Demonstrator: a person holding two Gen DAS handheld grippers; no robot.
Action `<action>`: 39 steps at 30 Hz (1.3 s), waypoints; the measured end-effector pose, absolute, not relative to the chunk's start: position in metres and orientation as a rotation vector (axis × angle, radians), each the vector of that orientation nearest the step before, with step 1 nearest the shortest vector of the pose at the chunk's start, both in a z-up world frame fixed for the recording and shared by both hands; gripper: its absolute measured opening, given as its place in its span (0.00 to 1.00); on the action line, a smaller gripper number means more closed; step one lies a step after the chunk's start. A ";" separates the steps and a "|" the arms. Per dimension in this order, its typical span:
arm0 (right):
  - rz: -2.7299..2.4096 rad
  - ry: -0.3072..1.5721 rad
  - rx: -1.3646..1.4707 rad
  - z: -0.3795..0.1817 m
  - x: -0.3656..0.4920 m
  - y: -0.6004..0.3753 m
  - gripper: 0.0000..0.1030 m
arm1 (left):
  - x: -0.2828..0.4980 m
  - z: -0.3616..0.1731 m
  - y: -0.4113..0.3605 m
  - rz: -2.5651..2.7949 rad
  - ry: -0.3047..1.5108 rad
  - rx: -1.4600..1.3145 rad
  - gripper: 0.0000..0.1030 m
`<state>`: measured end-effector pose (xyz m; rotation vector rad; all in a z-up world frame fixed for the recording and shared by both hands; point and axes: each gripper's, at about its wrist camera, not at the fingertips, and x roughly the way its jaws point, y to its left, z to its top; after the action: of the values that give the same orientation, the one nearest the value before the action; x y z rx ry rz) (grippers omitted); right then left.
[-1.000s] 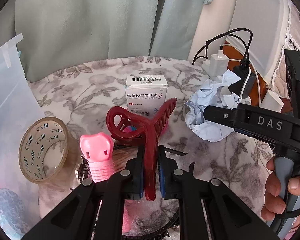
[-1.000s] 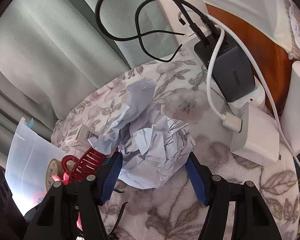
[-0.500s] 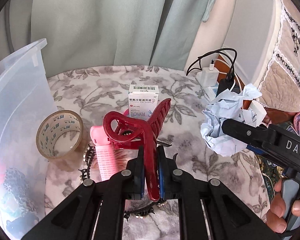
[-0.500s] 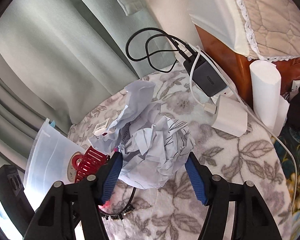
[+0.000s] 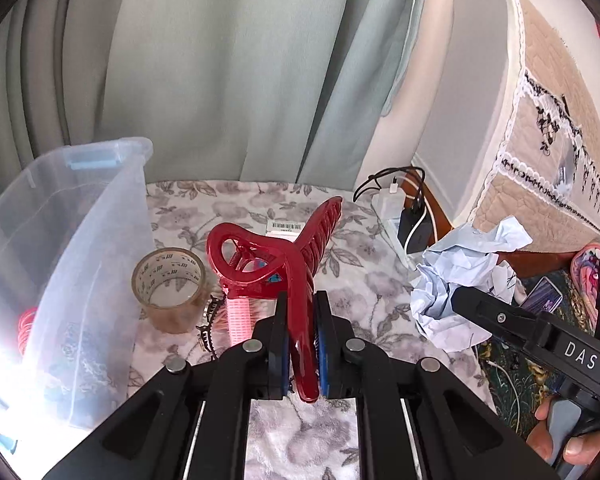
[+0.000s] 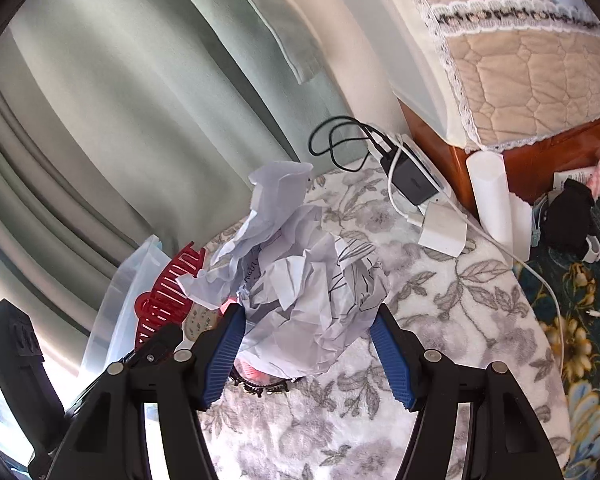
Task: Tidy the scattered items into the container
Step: 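Carry the red claw clip and crumpled paper to the clear box with both tools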
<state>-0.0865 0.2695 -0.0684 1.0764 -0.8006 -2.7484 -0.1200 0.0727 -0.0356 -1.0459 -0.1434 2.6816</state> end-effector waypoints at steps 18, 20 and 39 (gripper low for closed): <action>-2.763 -0.562 0.814 0.019 -0.027 0.205 0.66 | -0.048 0.043 0.009 2.798 -0.313 -0.756 0.11; -2.761 -0.534 0.791 0.027 -0.022 0.196 0.66 | -0.042 0.049 -0.001 2.811 -0.332 -0.733 0.11; -2.599 -0.256 0.761 0.042 -0.036 0.080 0.66 | -0.019 0.044 -0.126 2.995 -0.592 -0.684 0.10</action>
<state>-0.0356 0.0799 0.0415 0.7608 -0.2561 -2.5993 -0.0194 -0.1264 0.0443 -0.6837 -0.5924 2.9946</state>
